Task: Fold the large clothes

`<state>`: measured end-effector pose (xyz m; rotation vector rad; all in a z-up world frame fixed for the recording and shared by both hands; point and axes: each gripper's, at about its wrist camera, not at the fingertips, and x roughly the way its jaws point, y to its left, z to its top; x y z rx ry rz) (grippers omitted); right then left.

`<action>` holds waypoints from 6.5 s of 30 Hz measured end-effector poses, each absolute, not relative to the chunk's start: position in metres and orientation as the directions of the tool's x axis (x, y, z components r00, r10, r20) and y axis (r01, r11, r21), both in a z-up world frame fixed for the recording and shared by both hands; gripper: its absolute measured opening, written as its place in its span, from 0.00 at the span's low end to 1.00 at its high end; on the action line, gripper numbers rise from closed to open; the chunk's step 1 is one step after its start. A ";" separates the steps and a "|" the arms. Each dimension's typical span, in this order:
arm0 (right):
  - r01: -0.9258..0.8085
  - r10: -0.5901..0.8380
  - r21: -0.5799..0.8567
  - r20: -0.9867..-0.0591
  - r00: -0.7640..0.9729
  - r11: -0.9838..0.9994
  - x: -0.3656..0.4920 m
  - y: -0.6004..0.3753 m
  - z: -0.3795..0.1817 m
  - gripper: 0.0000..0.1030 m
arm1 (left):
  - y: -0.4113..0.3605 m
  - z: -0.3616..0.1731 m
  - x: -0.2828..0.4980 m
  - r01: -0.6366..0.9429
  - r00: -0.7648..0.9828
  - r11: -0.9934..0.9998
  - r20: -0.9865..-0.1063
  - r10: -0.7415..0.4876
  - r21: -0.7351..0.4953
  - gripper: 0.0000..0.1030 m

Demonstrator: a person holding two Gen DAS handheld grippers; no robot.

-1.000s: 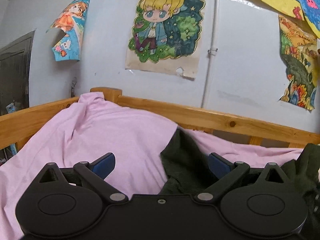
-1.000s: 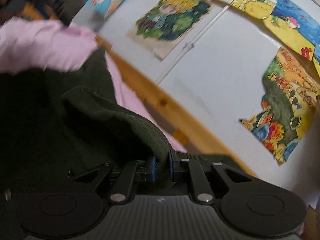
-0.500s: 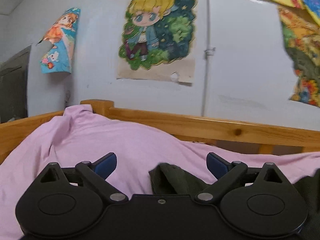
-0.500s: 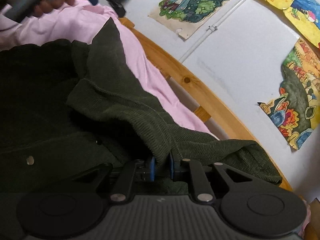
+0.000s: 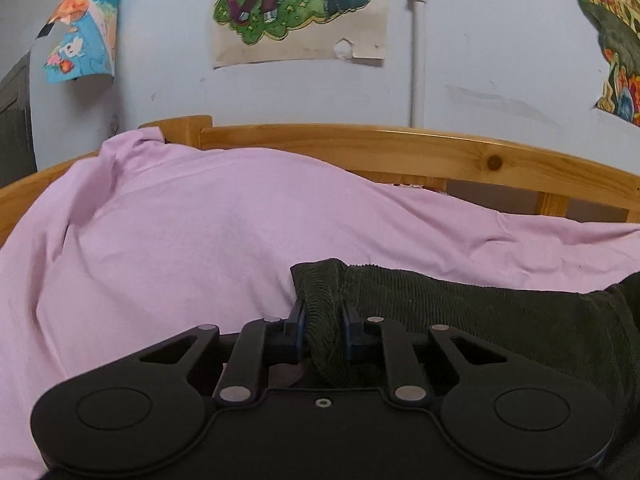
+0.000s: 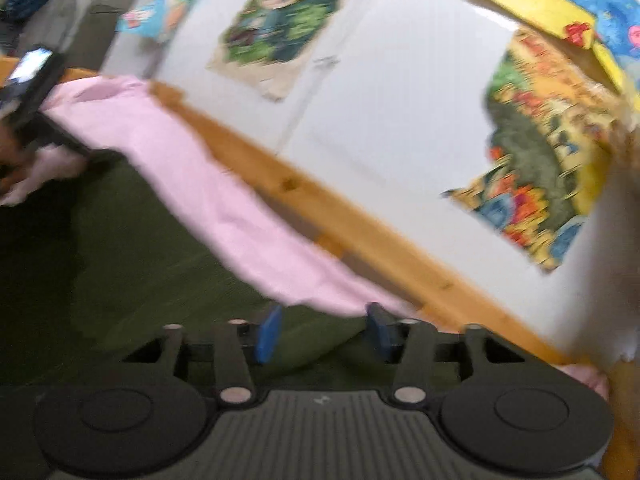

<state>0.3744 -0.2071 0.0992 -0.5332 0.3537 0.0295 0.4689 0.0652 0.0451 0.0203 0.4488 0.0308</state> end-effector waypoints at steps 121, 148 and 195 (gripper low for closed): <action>-0.247 0.195 0.025 -0.689 0.698 0.969 0.161 -0.137 0.020 1.00 | 0.018 -0.017 0.121 0.602 0.527 0.788 -0.804 -0.275 0.125 0.99; -0.180 0.190 0.091 -0.711 0.677 0.979 0.157 -0.148 0.018 1.00 | 0.011 -0.001 0.129 0.621 0.593 0.728 -0.782 -0.192 0.292 0.39; -0.105 -0.272 -0.521 -0.594 0.757 0.847 0.091 -0.190 -0.005 0.33 | 0.037 -0.010 0.148 0.528 0.659 0.756 -0.748 -0.078 0.386 0.29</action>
